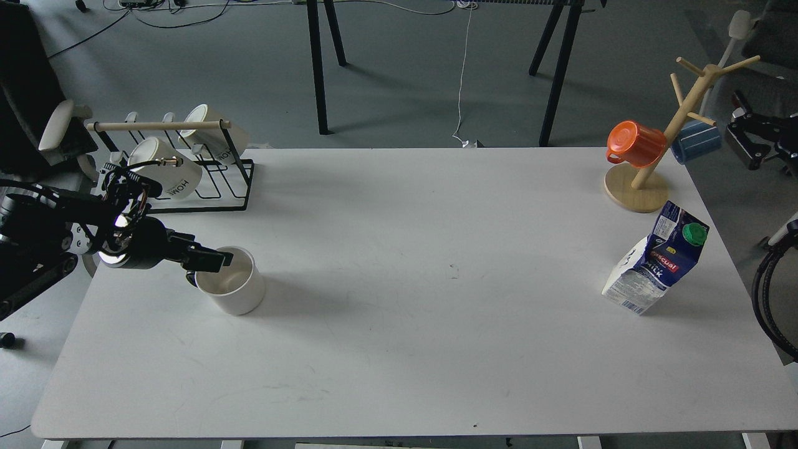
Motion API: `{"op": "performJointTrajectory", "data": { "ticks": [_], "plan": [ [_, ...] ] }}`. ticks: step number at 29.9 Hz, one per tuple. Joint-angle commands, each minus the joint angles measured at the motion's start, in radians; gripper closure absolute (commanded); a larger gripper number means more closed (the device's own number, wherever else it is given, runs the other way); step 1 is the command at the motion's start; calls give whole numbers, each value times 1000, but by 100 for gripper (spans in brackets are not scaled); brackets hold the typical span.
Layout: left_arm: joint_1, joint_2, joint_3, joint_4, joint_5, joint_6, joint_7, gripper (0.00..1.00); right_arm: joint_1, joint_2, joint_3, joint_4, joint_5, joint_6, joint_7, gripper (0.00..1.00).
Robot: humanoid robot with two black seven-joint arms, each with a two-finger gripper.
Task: Place cup and milk with both arms
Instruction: 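Reach the left gripper down into the white mug and grasp its rim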
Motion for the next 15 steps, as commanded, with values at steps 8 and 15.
{"op": "performJointTrajectory", "data": {
  "ticks": [8, 15],
  "plan": [
    [19, -18, 1, 41, 0, 6, 0, 7, 0, 0, 0, -3, 0, 0, 0, 1],
    [24, -30, -1, 38, 0, 21, 0, 15, 0, -1, 0, -3, 0, 0, 0, 1]
  ]
}}
